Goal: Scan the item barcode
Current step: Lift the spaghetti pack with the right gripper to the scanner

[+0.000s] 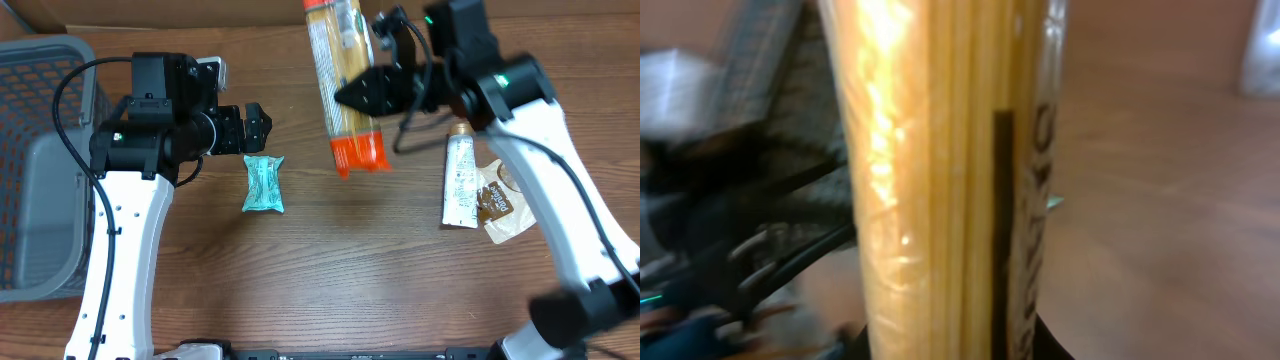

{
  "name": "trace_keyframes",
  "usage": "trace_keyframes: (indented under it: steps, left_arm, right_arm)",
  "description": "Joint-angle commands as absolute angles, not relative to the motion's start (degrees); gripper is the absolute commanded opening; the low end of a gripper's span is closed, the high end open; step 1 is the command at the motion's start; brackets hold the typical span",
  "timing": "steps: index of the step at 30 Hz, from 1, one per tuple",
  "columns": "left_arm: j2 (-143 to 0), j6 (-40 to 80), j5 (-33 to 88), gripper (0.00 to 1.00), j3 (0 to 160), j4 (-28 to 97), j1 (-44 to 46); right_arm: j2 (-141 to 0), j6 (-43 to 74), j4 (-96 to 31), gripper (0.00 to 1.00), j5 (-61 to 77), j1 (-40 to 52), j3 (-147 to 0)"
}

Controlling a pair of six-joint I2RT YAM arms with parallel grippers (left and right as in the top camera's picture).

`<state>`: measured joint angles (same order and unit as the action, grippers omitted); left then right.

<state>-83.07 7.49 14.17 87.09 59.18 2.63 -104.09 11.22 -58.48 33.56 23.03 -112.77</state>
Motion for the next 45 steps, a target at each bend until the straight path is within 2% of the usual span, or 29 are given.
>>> trace_keyframes:
  steps: [1, 5, 8, 11, 17, 20, 28, 45]
  left_arm:
    - [-83.3, 6.6, 14.5, 1.00, 87.4, 59.2, 3.0]
    - [-83.3, 6.6, 14.5, 0.99, 87.4, 59.2, 3.0]
    - [-83.3, 6.6, 14.5, 0.99, 87.4, 59.2, 3.0]
    - [-83.3, 6.6, 14.5, 1.00, 87.4, 59.2, 3.0]
    - [-83.3, 6.6, 14.5, 1.00, 87.4, 59.2, 3.0]
    - [-83.3, 6.6, 14.5, 1.00, 87.4, 59.2, 3.0]
    - [-83.3, 6.6, 14.5, 1.00, 87.4, 59.2, 3.0]
    - [-83.3, 6.6, 14.5, 1.00, 87.4, 59.2, 3.0]
  right_arm:
    - [-109.8, 5.8, -58.9, 0.03, 17.7, 23.5, -122.1]
    - [-115.3, 5.4, -55.9, 0.04, -3.2, 24.2, -123.0]
    - [-119.2, 2.0, -51.2, 0.04, -22.1, 25.2, -123.0]
    - [-122.7, -2.5, -46.1, 0.04, -35.0, 25.9, -123.0]
    - [-129.9, -18.3, -38.7, 0.04, -47.5, 26.9, -123.0]
    - [-133.2, -22.4, -33.6, 0.04, -54.7, 27.7, -123.0]
    - [-139.7, -29.0, -22.9, 0.04, -64.6, 28.8, -123.0]
    - [-141.6, -28.8, -22.5, 0.04, -64.0, 28.8, -122.8]
